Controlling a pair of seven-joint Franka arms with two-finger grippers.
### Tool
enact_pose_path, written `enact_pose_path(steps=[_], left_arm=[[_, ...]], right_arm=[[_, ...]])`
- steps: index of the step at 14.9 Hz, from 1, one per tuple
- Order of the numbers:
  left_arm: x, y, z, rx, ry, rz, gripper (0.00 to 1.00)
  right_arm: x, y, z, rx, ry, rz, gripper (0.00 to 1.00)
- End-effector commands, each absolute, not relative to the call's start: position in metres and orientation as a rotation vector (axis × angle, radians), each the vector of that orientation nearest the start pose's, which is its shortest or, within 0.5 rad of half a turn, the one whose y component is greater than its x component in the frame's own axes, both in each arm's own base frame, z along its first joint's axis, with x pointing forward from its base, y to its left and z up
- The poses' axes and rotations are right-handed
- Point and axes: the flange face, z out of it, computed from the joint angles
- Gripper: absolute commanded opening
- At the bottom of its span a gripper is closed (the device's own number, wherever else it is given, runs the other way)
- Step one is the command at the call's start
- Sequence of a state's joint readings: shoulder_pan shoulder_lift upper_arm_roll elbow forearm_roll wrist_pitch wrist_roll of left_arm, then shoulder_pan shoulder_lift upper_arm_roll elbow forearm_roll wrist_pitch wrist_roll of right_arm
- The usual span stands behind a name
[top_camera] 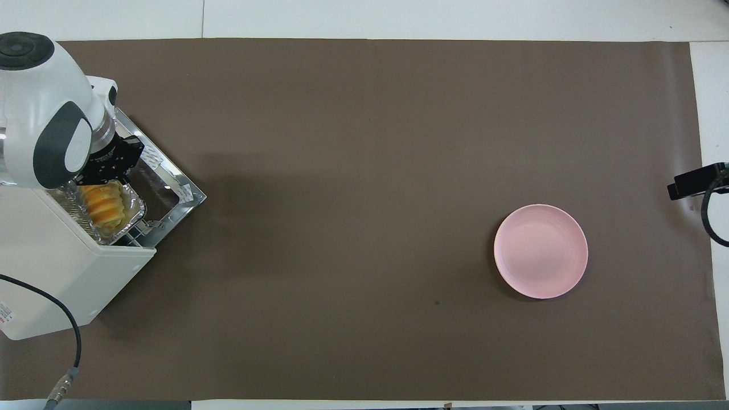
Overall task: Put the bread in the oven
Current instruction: 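Open the left gripper and draw it back from the tray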
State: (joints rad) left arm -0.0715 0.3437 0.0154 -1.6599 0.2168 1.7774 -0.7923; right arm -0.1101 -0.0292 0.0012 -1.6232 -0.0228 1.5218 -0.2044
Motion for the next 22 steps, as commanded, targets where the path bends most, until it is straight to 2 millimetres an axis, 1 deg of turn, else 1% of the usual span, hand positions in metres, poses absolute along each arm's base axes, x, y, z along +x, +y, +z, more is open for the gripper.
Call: enact_pose_path(steps=[1, 2, 4, 5, 7, 8, 12, 14, 15, 16, 17, 18, 19, 20, 22], left_arm=[[0.622, 0.020, 0.400, -2.699, -0.930, 0.141, 0.00], [0.622, 0.024, 0.400, -2.698, -0.933, 0.145, 0.00], [0.620, 0.026, 0.399, -2.688, -0.943, 0.160, 0.00], [0.616, 0.026, 0.395, -2.680, -0.944, 0.182, 0.00], [0.615, 0.017, 0.395, -2.678, -0.945, 0.176, 0.00], [0.614, 0.016, 0.393, -2.674, -0.948, 0.182, 0.00], [0.611, 0.015, 0.390, -2.683, -0.924, 0.185, 0.00], [0.612, 0.018, 0.393, -2.701, -0.890, 0.184, 0.00], [0.612, 0.022, 0.393, -2.707, -0.874, 0.191, 0.18], [0.612, 0.024, 0.393, -2.705, -0.880, 0.191, 0.20], [0.612, 0.025, 0.393, -2.705, -0.877, 0.189, 0.33], [0.612, 0.025, 0.393, -2.705, -0.877, 0.189, 0.76], [0.613, 0.023, 0.395, -2.709, -0.874, 0.180, 1.00], [0.615, 0.020, 0.399, -2.713, -0.865, 0.169, 1.00], [0.624, 0.016, 0.417, -2.746, -0.815, 0.120, 1.00]], right_arm=[[0.529, -0.059, 0.613, -3.138, -0.123, 0.098, 1.00], [0.529, -0.059, 0.613, -3.138, -0.123, 0.100, 1.00], [0.529, -0.059, 0.613, -3.138, -0.123, 0.100, 1.00], [0.529, -0.059, 0.613, -3.138, -0.123, 0.098, 1.00], [0.529, -0.059, 0.613, -3.138, -0.123, 0.098, 1.00], [0.529, -0.059, 0.613, -3.138, -0.123, 0.098, 1.00], [0.529, -0.059, 0.613, -3.138, -0.123, 0.098, 1.00], [0.529, -0.059, 0.613, -3.138, -0.123, 0.098, 1.00], [0.529, -0.059, 0.613, -3.138, -0.123, 0.098, 1.00], [0.529, -0.059, 0.613, -3.138, -0.123, 0.098, 1.00], [0.529, -0.059, 0.613, -3.138, -0.123, 0.098, 1.00], [0.529, -0.059, 0.613, -3.138, -0.123, 0.098, 1.00], [0.529, -0.059, 0.613, -3.138, -0.123, 0.098, 1.00], [0.529, -0.059, 0.613, -3.138, -0.123, 0.098, 1.00], [0.529, -0.059, 0.613, -3.138, -0.123, 0.098, 1.00]])
